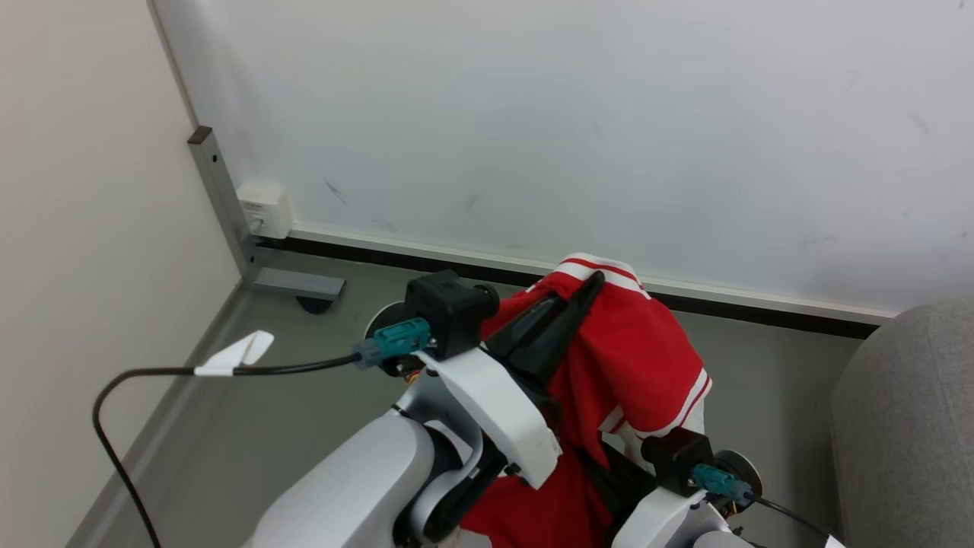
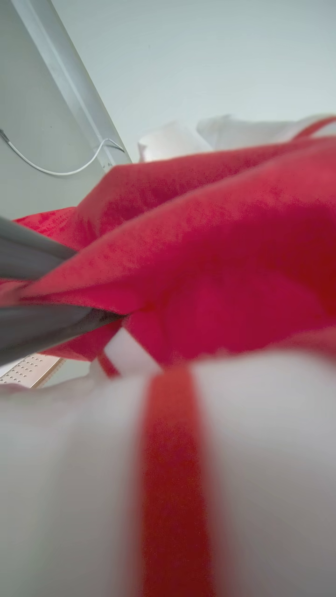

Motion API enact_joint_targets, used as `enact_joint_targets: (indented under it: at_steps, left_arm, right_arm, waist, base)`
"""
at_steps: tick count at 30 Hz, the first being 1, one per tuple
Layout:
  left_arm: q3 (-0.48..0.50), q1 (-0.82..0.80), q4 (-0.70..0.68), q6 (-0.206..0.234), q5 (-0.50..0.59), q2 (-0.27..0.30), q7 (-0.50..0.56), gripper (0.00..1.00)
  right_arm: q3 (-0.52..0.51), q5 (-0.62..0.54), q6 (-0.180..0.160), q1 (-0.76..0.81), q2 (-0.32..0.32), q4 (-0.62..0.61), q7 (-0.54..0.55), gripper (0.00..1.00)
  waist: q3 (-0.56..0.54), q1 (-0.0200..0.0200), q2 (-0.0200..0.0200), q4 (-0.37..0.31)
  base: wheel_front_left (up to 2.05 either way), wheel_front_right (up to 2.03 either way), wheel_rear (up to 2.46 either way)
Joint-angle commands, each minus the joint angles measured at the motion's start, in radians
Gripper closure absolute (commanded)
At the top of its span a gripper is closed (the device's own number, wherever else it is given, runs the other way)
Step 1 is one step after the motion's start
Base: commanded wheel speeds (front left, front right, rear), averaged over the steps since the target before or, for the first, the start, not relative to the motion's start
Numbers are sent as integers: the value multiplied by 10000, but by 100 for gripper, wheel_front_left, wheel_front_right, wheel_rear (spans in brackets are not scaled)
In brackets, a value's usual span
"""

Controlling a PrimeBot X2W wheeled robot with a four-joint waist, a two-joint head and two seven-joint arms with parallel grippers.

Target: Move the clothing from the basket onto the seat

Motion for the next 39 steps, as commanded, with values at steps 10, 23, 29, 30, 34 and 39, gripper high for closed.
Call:
enact_joint_targets:
  at_steps: [10,23,29,30,34,39]
  left_arm:
    - [381,330,477,139,-209,356,-383,100]
    - [508,1216,-84,86,-508,624,-1027,0]
    - [171,1724,-525,-13,-290,855,-1182,0]
    - [96,1810,-567,-58,-279,887,-1196,0]
    - [-76,2110,-608,-177,-185,1040,-1414,0]
    - [-249,2157,-595,-272,140,1188,-1751,0]
  right_arm:
    - [-2243,-29,-21,1454,-34,-1962,-2,100]
    - [-5157,-1133,-21,2052,-31,-4059,0,100]
    - [-6243,-1447,-21,2023,-93,-4655,0,100]
    - [-6385,-1482,-21,2030,-149,-4748,0,100]
    - [-6863,-1597,-21,2101,-301,-5119,0,100]
    - [-7269,-1734,-21,2383,-421,-5581,0,100]
  waist:
    - [87,-1,0,-492]
    - [375,-1,0,-1877]
    - [541,-1,0,-2787]
    - [574,-1,0,-2940]
    - [731,-1,0,-3627]
    - [913,-1,0,-4451]
  base:
    - [0,0,0]
    - [0,0,0]
    - [0,0,0]
    - [0,0,0]
    - [0,0,0]
    - [0,0,0]
